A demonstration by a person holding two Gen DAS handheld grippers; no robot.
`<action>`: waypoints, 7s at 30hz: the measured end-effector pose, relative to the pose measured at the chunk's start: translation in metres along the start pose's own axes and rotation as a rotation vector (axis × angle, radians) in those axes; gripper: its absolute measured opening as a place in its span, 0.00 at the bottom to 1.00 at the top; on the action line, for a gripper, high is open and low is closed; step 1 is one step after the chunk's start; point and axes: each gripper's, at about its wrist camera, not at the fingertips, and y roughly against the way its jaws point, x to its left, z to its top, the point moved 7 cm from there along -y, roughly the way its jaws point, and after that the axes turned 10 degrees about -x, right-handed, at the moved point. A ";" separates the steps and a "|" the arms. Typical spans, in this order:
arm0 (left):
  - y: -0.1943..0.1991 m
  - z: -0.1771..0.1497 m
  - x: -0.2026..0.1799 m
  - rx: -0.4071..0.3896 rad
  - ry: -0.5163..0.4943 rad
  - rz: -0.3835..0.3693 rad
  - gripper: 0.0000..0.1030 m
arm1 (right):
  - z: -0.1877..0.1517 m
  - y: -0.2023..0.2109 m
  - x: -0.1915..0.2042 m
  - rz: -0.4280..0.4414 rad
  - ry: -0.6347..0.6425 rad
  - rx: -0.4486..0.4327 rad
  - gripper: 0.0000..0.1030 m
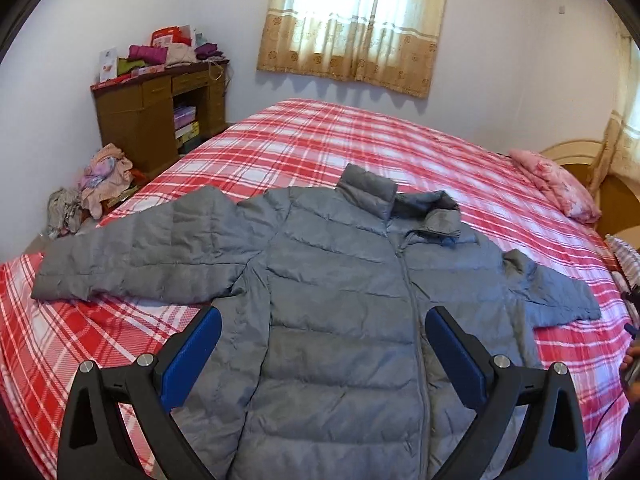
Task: Fold large clothes
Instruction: 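Grasp the grey jacket's sleeve cuff with the right gripper, then lift the sleeve with the right gripper and fold it across the jacket body, then grasp the other sleeve cuff with the left gripper and lift it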
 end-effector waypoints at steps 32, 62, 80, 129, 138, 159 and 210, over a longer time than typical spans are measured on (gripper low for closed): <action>-0.006 0.008 -0.010 -0.060 -0.044 -0.049 0.99 | 0.008 0.075 0.110 0.185 0.246 -0.153 0.49; -0.049 -0.024 0.001 0.037 -0.086 0.038 0.99 | 0.014 -0.026 0.030 -0.009 0.239 -0.096 0.12; 0.031 0.000 0.084 -0.118 0.007 0.091 0.99 | -0.167 0.190 0.321 0.587 0.703 -0.127 0.12; -0.163 -0.024 0.013 0.055 -0.251 0.242 0.99 | -0.279 0.044 0.236 0.459 0.577 0.247 0.32; -0.193 -0.047 0.036 0.147 -0.162 0.244 0.99 | -0.283 0.038 0.240 0.462 0.622 0.219 0.35; -0.018 0.010 0.270 -0.147 0.356 0.469 0.99 | -0.293 0.043 0.247 0.449 0.712 0.171 0.62; -0.066 0.054 -0.104 -0.294 -0.257 -0.183 0.08 | -0.291 0.044 0.242 0.495 0.654 0.185 0.65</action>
